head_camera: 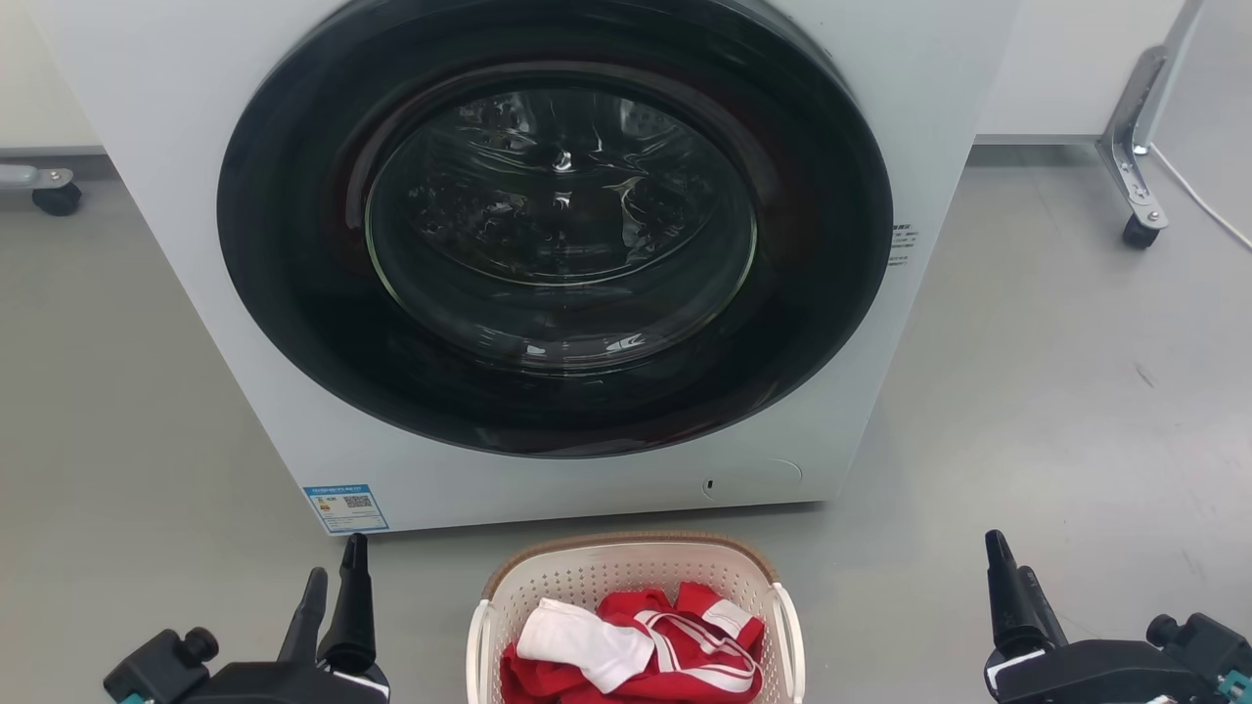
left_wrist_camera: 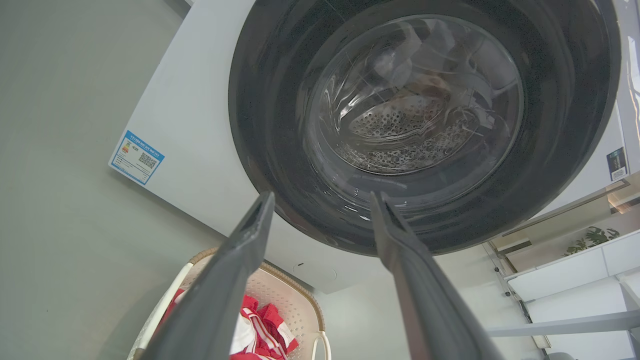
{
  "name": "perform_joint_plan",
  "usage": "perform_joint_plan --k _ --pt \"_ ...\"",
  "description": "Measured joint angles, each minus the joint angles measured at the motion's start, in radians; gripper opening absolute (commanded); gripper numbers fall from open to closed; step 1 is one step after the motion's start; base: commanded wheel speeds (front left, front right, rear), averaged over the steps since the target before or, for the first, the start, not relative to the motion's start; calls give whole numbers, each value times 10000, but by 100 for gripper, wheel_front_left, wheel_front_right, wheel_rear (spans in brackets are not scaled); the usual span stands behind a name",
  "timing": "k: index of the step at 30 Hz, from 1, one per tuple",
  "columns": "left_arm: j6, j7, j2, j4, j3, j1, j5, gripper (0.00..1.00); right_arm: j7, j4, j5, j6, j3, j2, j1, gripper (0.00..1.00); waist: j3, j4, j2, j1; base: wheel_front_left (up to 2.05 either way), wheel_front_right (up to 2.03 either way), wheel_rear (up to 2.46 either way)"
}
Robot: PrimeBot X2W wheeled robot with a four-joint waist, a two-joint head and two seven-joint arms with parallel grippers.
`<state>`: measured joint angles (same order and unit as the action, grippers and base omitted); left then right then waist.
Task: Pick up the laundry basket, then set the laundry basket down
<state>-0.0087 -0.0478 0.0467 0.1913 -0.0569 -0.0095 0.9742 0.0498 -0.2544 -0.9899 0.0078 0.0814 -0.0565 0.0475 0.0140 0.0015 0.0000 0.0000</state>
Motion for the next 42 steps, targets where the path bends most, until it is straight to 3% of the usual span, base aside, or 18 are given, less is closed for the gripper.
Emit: perform_joint_plan --k 27,42 --pt "627 -965 150 -736 -516 404 -4907 100 972 568 4040 -625 874 -61 1 100 163 2 0 0 0 0 0" --pt "980 -1524 148 -1055 -836 586 -7062 100 1486 867 6161 -972 1229 -77 1 100 258 -15 0 0 0 0 0"
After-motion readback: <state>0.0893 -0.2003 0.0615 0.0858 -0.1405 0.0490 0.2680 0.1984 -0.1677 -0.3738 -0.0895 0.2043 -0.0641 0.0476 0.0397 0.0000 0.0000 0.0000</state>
